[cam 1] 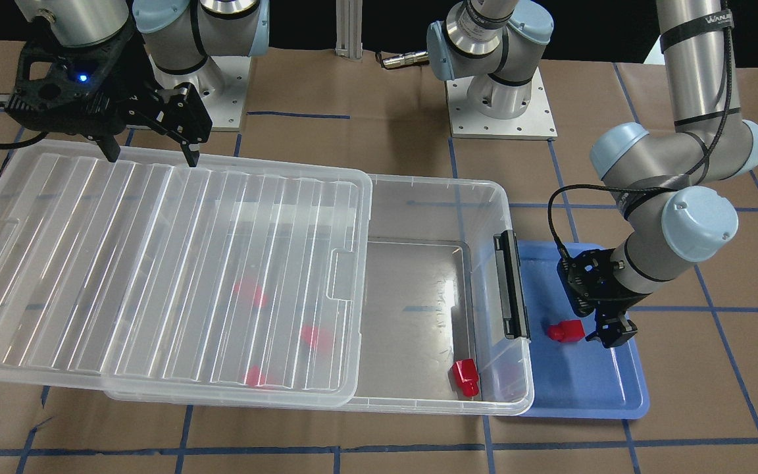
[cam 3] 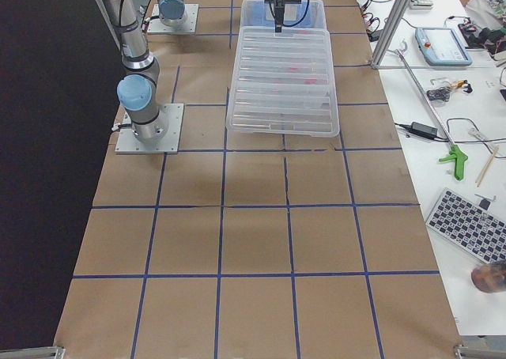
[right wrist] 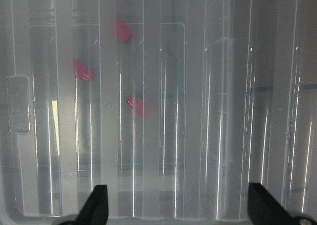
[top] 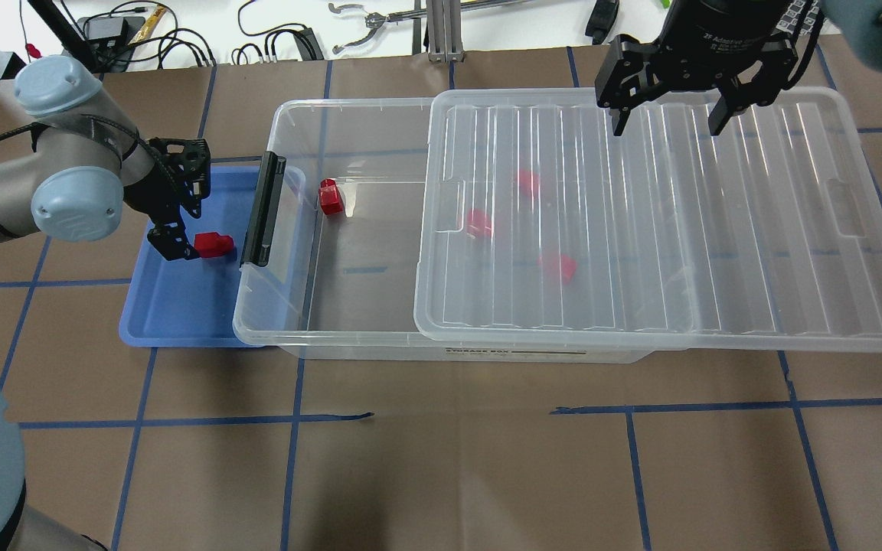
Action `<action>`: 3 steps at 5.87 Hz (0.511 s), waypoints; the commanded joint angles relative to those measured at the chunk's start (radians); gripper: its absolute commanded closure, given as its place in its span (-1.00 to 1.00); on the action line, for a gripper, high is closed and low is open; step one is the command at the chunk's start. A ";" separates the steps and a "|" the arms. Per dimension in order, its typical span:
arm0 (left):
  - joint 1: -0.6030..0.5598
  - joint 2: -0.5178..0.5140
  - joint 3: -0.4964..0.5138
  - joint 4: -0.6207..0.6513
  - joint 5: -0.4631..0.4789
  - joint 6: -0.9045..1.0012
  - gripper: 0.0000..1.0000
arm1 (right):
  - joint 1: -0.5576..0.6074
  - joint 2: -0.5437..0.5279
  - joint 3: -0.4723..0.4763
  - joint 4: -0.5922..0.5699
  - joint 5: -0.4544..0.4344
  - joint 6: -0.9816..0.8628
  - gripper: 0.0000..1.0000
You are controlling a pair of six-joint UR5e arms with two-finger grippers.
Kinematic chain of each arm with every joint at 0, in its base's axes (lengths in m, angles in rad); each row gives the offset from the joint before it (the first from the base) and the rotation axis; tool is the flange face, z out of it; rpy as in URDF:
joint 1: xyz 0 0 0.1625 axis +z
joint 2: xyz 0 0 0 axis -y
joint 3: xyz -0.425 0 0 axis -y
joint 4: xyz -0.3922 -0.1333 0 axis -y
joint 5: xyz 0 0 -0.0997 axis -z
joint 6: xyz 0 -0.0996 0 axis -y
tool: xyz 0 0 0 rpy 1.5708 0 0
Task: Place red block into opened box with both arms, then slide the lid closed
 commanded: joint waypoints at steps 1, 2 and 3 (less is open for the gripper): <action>-0.004 -0.017 -0.046 0.082 0.006 0.021 -0.93 | -0.001 0.003 0.007 0.000 0.003 0.000 -1.00; 0.000 -0.035 -0.029 0.087 0.004 0.017 -0.93 | -0.001 0.003 0.007 0.001 0.001 0.000 -1.00; -0.001 -0.075 -0.022 0.090 0.006 0.026 -0.92 | -0.001 0.003 0.007 0.001 0.001 0.000 -1.00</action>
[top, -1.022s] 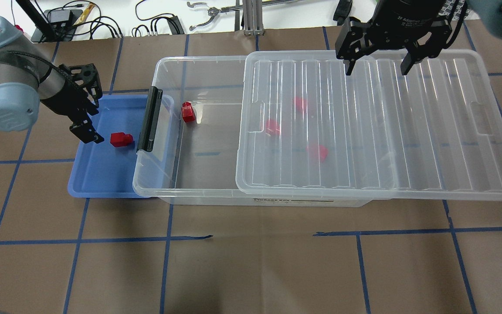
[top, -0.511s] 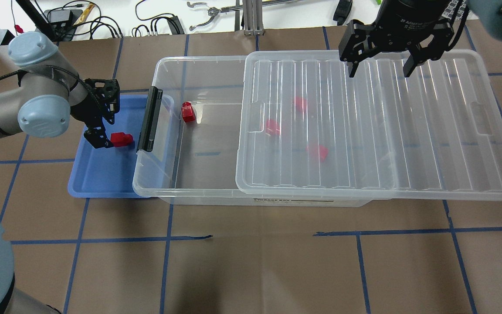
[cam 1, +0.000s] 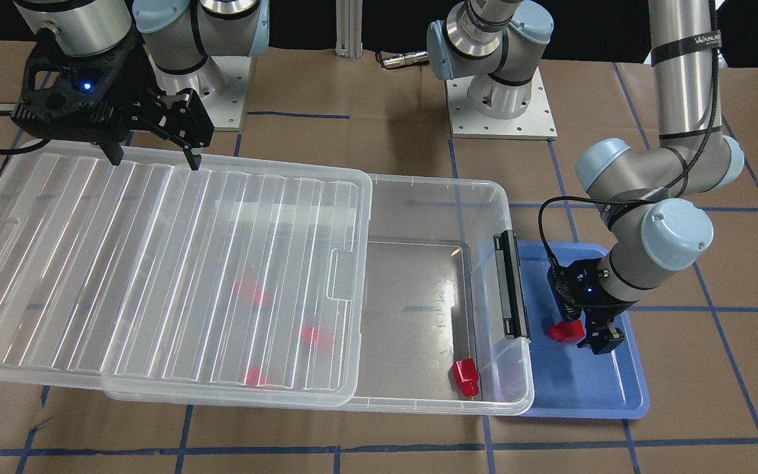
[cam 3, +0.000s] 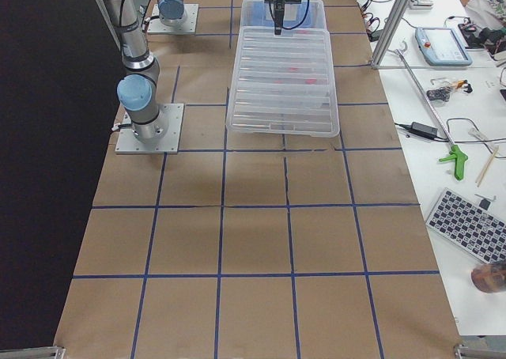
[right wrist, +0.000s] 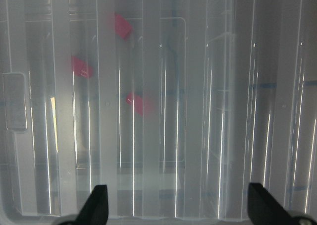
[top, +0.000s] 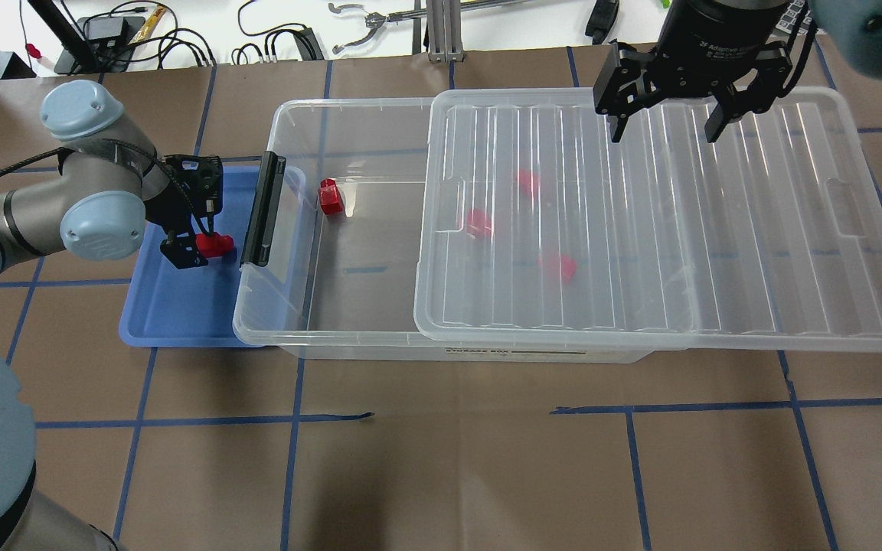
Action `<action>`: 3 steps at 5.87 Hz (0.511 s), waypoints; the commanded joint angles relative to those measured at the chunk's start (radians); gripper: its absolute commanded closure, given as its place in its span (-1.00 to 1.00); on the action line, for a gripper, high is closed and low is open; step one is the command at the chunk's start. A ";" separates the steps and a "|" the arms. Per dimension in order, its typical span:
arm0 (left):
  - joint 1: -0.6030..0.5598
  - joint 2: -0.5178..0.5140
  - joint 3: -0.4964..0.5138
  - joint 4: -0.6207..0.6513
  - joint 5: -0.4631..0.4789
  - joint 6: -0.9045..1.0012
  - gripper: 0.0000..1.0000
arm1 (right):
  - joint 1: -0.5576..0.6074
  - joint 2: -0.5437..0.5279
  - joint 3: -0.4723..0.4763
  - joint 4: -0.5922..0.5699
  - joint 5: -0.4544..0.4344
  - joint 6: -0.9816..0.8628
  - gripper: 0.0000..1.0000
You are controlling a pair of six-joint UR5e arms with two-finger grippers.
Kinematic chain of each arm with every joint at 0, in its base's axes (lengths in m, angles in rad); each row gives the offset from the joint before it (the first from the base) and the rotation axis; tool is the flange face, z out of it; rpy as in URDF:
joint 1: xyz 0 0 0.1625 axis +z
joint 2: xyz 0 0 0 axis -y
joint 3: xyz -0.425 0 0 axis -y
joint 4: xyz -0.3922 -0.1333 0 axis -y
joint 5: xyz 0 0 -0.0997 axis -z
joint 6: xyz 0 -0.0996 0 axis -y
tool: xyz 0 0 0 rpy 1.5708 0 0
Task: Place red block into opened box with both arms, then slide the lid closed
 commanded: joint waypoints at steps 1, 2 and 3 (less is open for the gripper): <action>0.000 -0.040 0.009 0.000 0.001 0.016 -0.82 | 0.000 0.000 0.000 0.000 0.000 0.000 -1.00; 0.000 -0.044 0.012 -0.001 0.001 0.036 -0.41 | 0.000 0.000 0.000 0.000 0.000 0.000 -1.00; -0.001 -0.041 0.009 -0.005 0.002 0.064 0.29 | 0.000 0.000 0.002 0.002 0.000 0.000 -1.00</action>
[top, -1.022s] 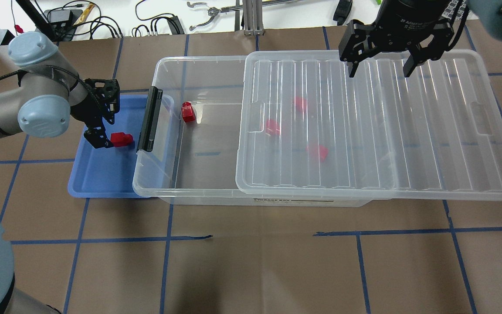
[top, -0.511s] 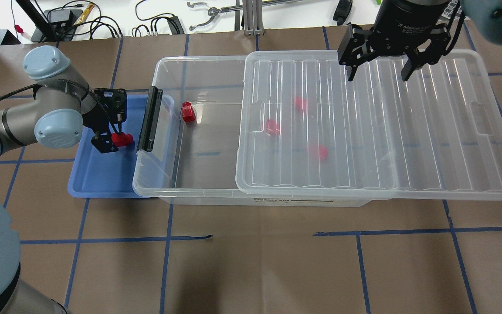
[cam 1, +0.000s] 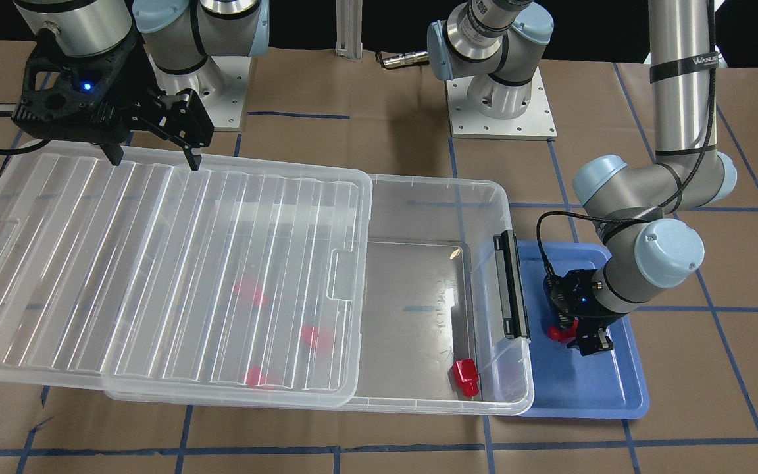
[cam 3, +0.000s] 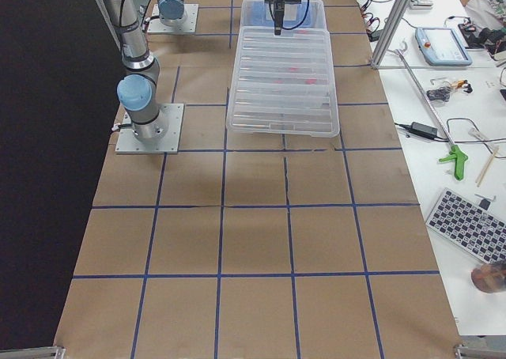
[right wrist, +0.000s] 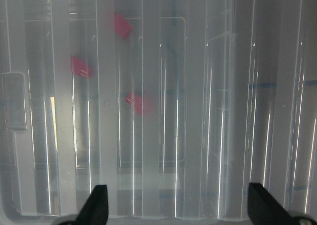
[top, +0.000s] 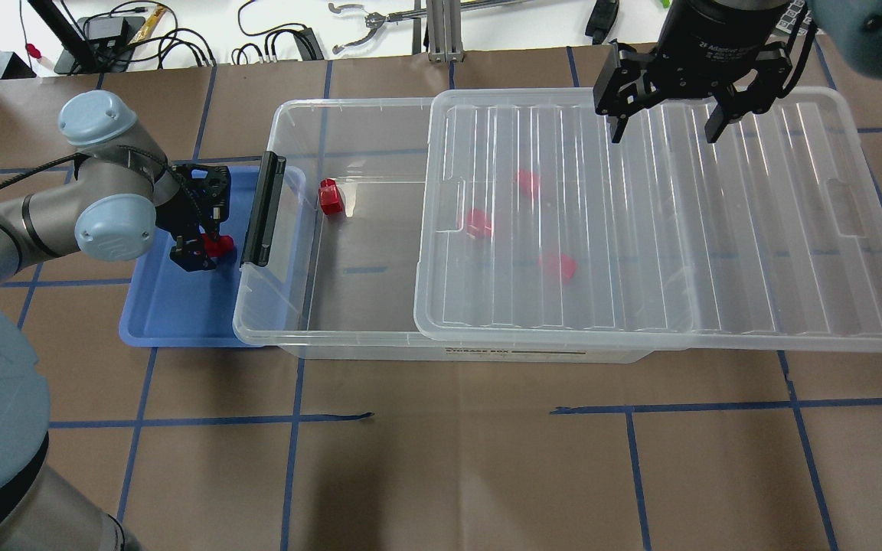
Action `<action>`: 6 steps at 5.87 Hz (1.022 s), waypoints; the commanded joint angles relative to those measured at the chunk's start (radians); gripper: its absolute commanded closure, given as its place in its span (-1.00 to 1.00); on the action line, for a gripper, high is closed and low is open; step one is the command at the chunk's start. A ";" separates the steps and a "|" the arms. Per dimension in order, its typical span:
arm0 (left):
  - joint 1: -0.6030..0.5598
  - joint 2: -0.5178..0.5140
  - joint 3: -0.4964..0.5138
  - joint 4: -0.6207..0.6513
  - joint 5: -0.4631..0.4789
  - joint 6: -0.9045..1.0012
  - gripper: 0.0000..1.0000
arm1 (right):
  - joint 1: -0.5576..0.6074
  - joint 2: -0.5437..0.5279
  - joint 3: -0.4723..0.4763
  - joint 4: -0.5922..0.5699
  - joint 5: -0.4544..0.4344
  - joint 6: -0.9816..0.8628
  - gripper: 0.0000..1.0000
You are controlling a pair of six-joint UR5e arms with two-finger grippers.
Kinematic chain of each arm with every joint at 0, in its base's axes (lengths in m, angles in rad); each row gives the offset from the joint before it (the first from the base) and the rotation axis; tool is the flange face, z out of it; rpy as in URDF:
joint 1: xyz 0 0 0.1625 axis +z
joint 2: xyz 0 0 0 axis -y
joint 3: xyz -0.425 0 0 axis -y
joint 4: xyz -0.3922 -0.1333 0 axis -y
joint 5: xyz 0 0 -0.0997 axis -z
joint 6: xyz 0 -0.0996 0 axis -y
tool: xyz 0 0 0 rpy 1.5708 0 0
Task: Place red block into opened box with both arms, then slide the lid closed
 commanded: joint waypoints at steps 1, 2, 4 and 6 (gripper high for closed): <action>-0.001 0.011 0.004 0.000 0.000 0.018 0.71 | 0.000 0.000 0.001 0.001 0.000 0.000 -1.00; -0.012 0.041 0.020 -0.022 0.001 0.027 0.77 | 0.000 0.000 0.001 0.003 0.000 0.000 -1.00; -0.024 0.145 0.161 -0.335 0.001 0.025 0.79 | 0.000 0.000 0.007 0.003 0.000 0.000 -1.00; -0.113 0.265 0.331 -0.655 -0.020 -0.005 0.80 | -0.001 0.000 0.007 0.003 0.000 0.000 -1.00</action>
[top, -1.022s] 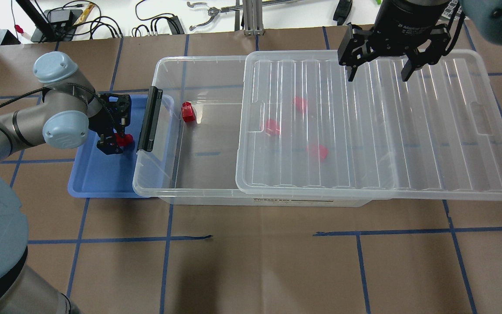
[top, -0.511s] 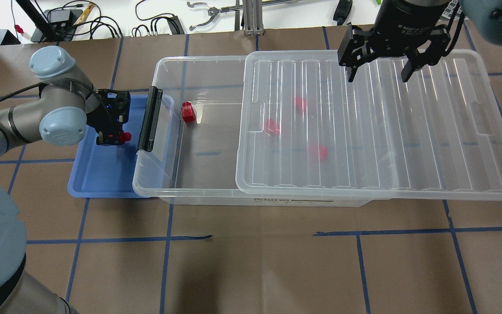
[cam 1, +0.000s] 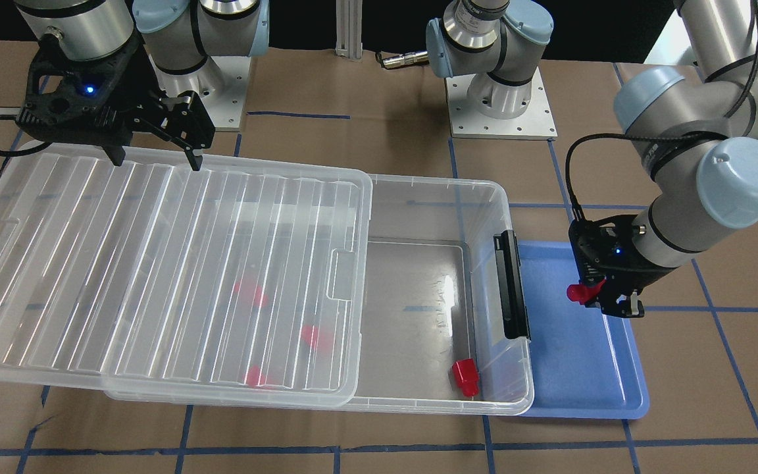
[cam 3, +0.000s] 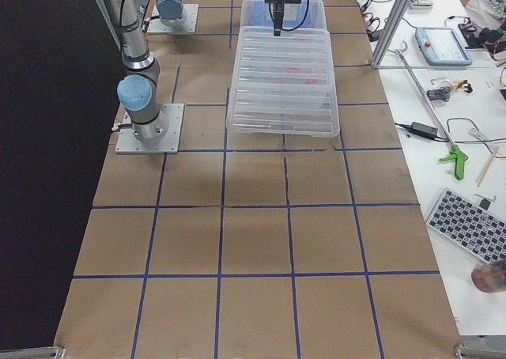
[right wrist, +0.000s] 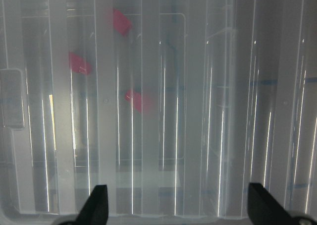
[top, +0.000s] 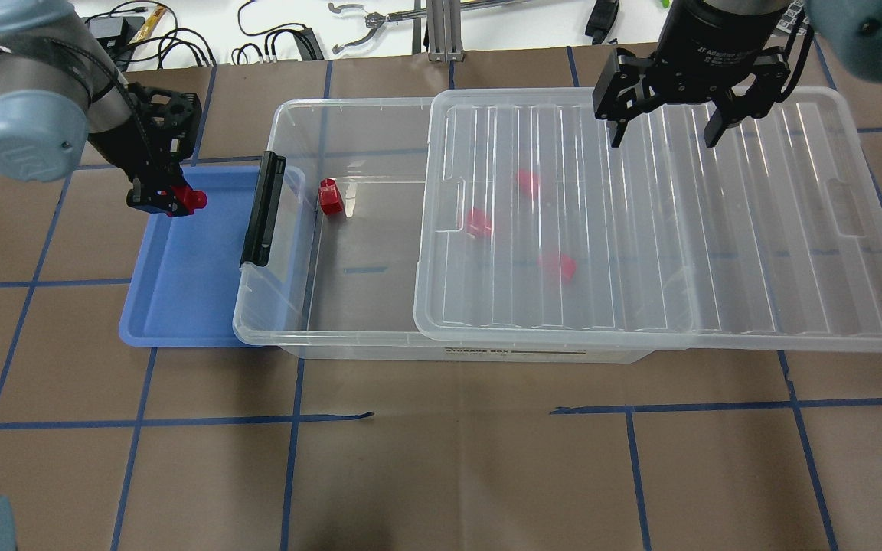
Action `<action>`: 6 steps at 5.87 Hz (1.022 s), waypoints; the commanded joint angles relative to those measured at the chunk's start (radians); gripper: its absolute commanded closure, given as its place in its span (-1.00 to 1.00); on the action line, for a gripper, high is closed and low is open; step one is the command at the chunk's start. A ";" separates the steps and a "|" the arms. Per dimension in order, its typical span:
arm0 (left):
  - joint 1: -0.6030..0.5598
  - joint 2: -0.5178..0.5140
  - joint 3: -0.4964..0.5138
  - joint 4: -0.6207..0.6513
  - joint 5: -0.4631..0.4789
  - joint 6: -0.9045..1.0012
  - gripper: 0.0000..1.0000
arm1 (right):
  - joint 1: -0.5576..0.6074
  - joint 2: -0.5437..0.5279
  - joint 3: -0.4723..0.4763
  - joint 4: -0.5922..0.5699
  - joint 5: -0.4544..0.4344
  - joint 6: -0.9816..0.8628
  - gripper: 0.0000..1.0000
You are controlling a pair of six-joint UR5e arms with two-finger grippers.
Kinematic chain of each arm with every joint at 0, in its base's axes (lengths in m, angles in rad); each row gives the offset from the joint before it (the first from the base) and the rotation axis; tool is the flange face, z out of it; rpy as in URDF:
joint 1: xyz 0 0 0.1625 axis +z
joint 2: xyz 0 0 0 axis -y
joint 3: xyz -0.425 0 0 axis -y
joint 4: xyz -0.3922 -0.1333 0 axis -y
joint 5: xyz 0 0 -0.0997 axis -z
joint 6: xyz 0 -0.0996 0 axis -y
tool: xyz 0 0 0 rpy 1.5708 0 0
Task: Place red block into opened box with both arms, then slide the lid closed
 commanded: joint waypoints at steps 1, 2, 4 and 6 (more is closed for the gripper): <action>-0.109 0.085 0.125 -0.176 -0.084 -0.080 0.80 | 0.000 0.000 0.000 0.000 0.000 0.000 -1.00; -0.178 0.075 0.112 -0.173 -0.097 -0.128 0.79 | 0.000 0.000 0.000 0.000 0.000 0.000 -1.00; -0.279 -0.015 0.055 -0.055 -0.082 -0.150 0.78 | -0.001 0.000 0.000 -0.002 0.000 0.000 -1.00; -0.282 -0.058 -0.089 0.146 -0.085 -0.153 0.76 | -0.001 0.000 0.000 0.000 0.000 -0.002 -1.00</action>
